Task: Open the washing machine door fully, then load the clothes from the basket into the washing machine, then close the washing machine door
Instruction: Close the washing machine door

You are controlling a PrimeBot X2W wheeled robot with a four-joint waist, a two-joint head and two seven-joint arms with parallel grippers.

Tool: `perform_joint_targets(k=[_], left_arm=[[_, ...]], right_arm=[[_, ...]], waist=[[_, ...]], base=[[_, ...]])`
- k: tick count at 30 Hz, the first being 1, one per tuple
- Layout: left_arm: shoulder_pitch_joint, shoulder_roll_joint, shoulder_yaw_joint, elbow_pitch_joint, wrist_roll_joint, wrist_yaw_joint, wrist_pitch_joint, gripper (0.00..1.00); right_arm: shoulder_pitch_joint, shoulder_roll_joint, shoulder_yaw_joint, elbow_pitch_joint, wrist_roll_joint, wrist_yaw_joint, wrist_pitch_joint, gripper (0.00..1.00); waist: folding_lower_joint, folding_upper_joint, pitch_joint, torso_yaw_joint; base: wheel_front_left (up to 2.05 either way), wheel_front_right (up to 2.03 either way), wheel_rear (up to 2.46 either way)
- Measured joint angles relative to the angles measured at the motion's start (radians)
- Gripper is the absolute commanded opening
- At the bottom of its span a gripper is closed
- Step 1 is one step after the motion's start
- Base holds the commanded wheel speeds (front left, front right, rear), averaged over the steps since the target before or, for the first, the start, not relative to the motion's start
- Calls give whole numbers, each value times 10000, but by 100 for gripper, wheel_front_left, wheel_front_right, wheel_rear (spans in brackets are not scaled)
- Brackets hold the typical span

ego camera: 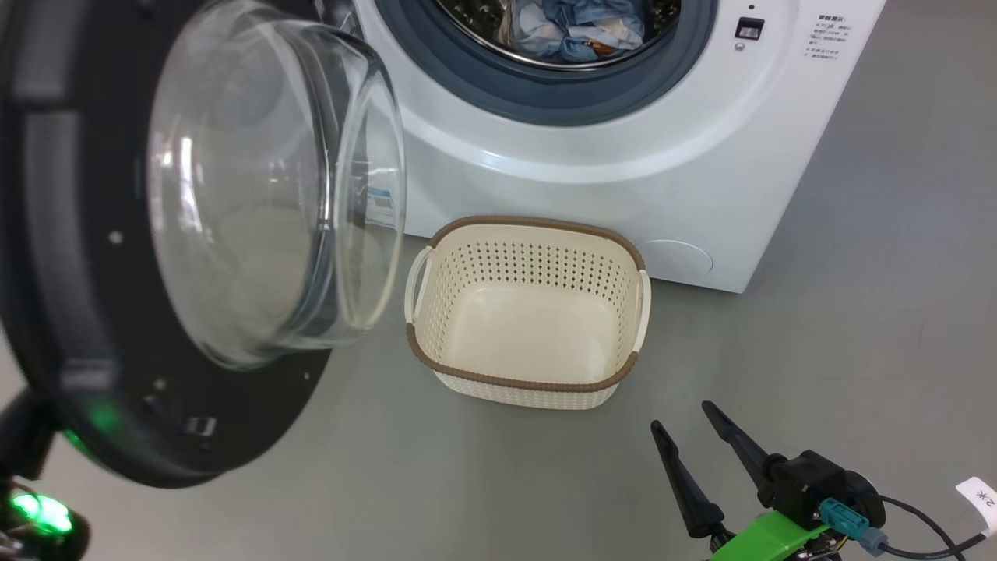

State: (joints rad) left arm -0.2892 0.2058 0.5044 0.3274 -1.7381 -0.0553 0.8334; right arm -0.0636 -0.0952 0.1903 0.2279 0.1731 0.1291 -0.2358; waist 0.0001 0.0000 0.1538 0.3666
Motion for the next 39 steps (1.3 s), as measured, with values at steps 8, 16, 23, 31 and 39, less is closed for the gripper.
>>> perform_joint_targets(k=[8,16,23,31,39], left_arm=[[857,-790,-802,-1827,-309,617,813,0],[1441,-1471,-1453,-3124,-616,832,874,0],[1592,-1647,-2207,-3444,-1003,756,587,0],[1525,-1649,-3252,-3287,-1511,217,-211,0],[843,-1653,-4157,-2836,-1724,-293,-1066,0]], right_arm=[[-9,38,142,169,82,0,-38,100],[-35,115,205,318,150,0,-100,100],[-35,132,138,385,150,0,-128,100],[-41,234,132,405,219,0,-130,100],[-182,280,105,416,219,0,-134,100]], waist=[[-1,0,-142,-86],[0,0,-225,-607],[-1,0,-237,-1260],[-1,0,-158,-2086],[-1,0,43,-3024]], base=[[0,0,0],[0,0,0],[0,0,0],[0,0,0],[0,0,0]])
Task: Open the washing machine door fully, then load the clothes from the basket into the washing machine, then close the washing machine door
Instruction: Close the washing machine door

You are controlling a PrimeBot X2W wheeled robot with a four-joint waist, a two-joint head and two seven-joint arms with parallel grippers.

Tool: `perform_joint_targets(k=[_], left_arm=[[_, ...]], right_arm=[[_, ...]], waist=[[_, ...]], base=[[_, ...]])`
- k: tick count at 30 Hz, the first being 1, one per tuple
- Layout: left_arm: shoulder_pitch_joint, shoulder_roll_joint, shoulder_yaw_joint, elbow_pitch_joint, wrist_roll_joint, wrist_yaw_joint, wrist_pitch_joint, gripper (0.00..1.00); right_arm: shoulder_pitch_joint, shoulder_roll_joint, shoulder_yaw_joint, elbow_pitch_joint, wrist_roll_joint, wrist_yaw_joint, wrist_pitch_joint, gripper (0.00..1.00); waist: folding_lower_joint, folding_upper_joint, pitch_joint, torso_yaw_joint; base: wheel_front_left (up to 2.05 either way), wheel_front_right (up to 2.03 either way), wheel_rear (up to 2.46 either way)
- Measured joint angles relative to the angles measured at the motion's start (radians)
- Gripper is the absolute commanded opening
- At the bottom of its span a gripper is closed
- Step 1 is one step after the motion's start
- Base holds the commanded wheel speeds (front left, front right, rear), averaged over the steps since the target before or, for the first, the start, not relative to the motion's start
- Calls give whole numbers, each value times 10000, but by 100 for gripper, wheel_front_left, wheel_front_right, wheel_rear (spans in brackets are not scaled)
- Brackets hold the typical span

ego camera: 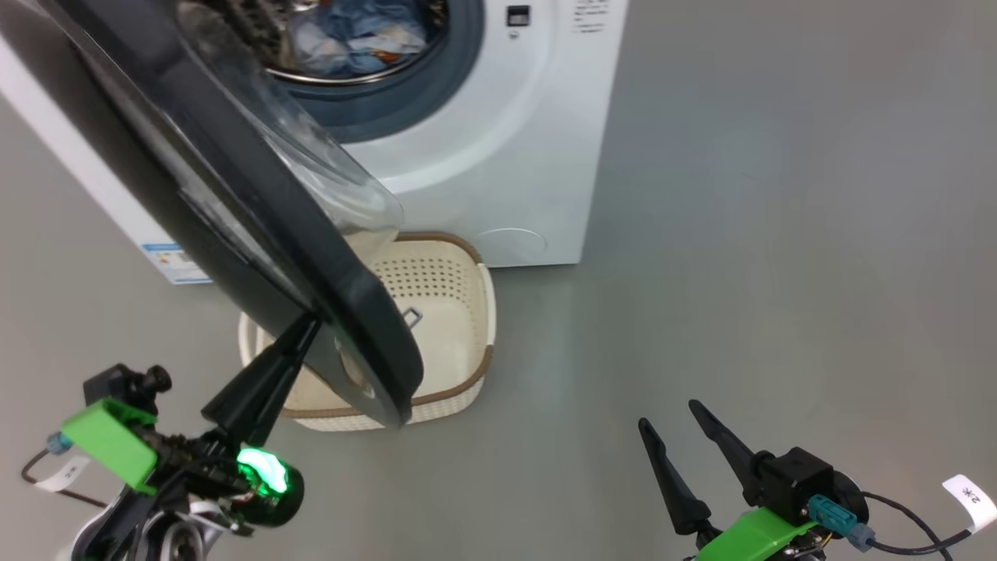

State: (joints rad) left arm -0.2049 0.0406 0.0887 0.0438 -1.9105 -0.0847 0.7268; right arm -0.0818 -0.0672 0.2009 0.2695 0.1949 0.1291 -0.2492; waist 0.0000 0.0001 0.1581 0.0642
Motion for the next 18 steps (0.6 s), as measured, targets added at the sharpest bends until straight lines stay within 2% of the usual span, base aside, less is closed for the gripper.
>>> perform_joint_targets(k=[8,18], left_arm=[[-993,-8,-314,631,79,-272,-614,0],[-2390,-58,-69,1540,675,-360,-1469,0]], right_arm=[[-55,44,-42,-69,0,0,-4,100],[-283,82,-82,-249,4,0,-6,100]], waist=[[0,0,304,-974],[0,0,871,-2037]], base=[[0,0,0],[0,0,0]])
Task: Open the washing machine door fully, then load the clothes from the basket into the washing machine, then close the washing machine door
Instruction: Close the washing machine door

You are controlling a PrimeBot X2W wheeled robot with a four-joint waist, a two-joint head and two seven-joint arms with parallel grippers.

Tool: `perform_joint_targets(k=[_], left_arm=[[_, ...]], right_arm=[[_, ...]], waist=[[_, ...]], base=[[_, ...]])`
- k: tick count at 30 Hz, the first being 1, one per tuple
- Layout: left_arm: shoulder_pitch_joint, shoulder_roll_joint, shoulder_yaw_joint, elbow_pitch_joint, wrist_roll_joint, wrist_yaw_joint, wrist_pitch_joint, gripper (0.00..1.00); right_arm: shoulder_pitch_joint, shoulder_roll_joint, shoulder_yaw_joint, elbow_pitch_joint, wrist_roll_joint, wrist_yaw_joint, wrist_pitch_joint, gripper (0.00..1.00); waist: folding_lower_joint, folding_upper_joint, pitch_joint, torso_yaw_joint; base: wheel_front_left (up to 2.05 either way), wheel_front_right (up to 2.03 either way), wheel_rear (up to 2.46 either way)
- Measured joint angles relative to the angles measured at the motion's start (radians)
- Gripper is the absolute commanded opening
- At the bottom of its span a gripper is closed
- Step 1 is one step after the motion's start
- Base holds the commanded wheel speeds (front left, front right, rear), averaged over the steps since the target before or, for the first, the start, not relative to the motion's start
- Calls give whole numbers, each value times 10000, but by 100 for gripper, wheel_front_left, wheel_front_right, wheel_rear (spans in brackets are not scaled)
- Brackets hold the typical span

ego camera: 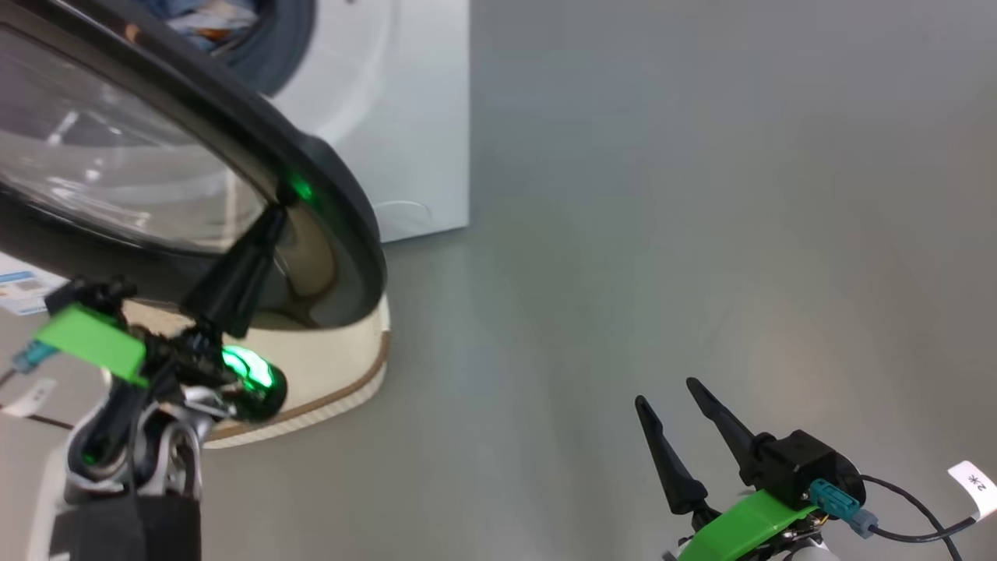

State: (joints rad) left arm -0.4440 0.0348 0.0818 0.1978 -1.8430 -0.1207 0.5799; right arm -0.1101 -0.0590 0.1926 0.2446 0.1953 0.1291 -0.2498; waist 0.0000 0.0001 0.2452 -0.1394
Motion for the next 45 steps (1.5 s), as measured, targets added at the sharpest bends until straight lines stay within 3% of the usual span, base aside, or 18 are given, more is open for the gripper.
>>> perform_joint_targets(k=[16,28,45], left_arm=[[-1049,-59,516,585,706,-27,-537,0],[168,-109,456,113,861,-29,-1425,0],[2831,-100,522,-1256,1705,-29,-3839,0]], right_arm=[[-333,36,-77,-88,40,0,0,100],[-227,38,-393,-10,40,0,0,100],[527,35,-387,199,52,0,0,100]], waist=[[0,0,517,-606],[0,0,-263,-34],[0,0,-1810,929]], base=[[0,0,0],[0,0,0],[0,0,0]])
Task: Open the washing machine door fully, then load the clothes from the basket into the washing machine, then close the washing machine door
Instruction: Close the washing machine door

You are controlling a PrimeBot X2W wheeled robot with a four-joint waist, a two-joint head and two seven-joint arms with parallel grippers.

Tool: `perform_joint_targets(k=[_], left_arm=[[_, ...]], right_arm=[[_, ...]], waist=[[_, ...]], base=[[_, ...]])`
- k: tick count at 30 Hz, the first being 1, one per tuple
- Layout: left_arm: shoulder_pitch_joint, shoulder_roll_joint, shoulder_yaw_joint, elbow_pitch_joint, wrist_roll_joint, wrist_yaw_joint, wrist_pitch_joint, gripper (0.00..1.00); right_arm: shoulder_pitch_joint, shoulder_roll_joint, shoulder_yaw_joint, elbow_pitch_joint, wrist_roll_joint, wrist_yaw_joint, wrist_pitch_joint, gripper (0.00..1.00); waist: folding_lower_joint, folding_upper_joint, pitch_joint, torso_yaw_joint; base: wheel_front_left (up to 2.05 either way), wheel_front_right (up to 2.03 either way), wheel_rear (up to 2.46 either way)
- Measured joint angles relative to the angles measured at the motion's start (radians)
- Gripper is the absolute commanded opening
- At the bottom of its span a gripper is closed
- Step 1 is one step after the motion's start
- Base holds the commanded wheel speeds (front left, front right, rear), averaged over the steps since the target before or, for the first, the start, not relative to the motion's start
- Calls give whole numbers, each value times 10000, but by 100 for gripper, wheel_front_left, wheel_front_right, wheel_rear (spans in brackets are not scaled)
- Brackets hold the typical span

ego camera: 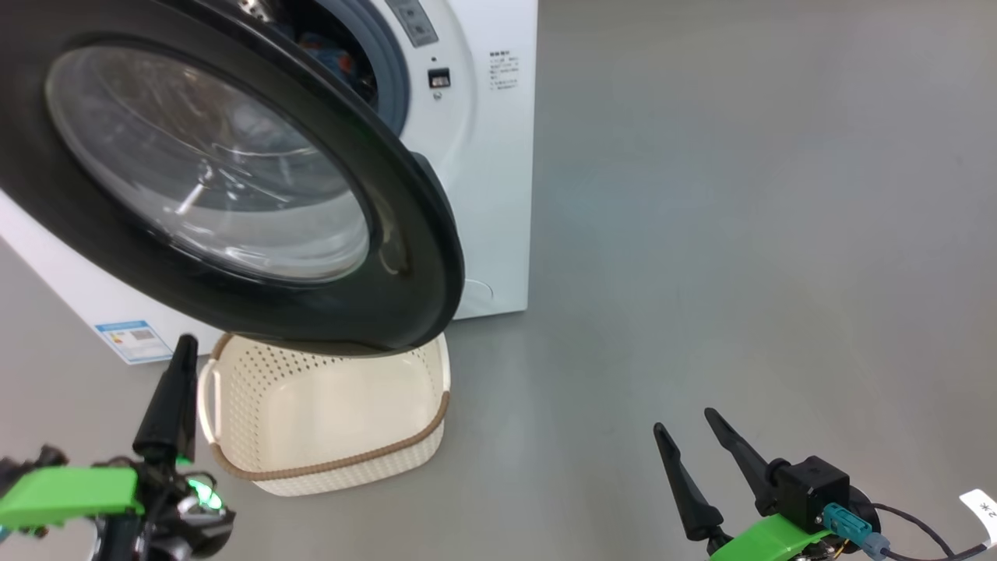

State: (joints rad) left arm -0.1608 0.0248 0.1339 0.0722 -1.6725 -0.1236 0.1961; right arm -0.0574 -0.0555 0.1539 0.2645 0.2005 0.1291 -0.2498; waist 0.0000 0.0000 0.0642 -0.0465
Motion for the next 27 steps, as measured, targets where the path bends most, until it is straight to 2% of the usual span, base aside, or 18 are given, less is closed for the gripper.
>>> perform_joint_targets(k=[1,2,7,8,11,12,13,14,15,19,27], left_arm=[[249,8,-15,-209,236,0,-270,0],[370,10,-25,-311,384,0,-407,13],[732,33,-163,-602,851,0,-849,19],[816,33,-194,-681,848,0,-984,25],[1146,56,-324,-888,993,0,-1499,25],[1243,65,-339,-905,1068,0,-1630,30],[1341,69,-351,-913,1202,0,-1787,41],[1431,71,-368,-922,1440,0,-1969,73],[1500,96,-401,-922,1701,0,-2151,100],[1669,372,-740,-961,2658,0,-2959,100],[1809,1580,-1691,-991,5262,0,-4408,100]], right_arm=[[12,0,2,0,10,0,0,100],[28,-2,2,-2,21,0,0,100],[201,-58,31,-40,-42,0,0,100],[221,-59,31,-48,-44,0,0,100],[228,-58,21,-111,-58,0,0,100],[228,-58,21,-119,-58,0,0,100],[229,-56,21,-132,-58,0,0,100],[230,-56,21,-146,-58,0,0,100],[230,-56,19,-159,-58,0,0,100],[234,-52,-10,-228,-63,0,0,100],[236,-63,-17,-316,-251,0,0,100]], waist=[[0,0,-113,62],[0,0,-156,96],[0,0,-265,205],[0,0,-285,219],[0,0,-334,251],[0,0,-340,254],[0,0,-341,254],[0,0,-339,255],[0,0,-336,254],[0,0,-319,284],[0,0,-275,346]], base=[[0,0,0],[0,0,0],[0,0,0],[0,0,0],[0,0,0],[0,0,0],[0,0,0],[0,0,0],[0,0,0],[0,0,0],[0,0,0]])
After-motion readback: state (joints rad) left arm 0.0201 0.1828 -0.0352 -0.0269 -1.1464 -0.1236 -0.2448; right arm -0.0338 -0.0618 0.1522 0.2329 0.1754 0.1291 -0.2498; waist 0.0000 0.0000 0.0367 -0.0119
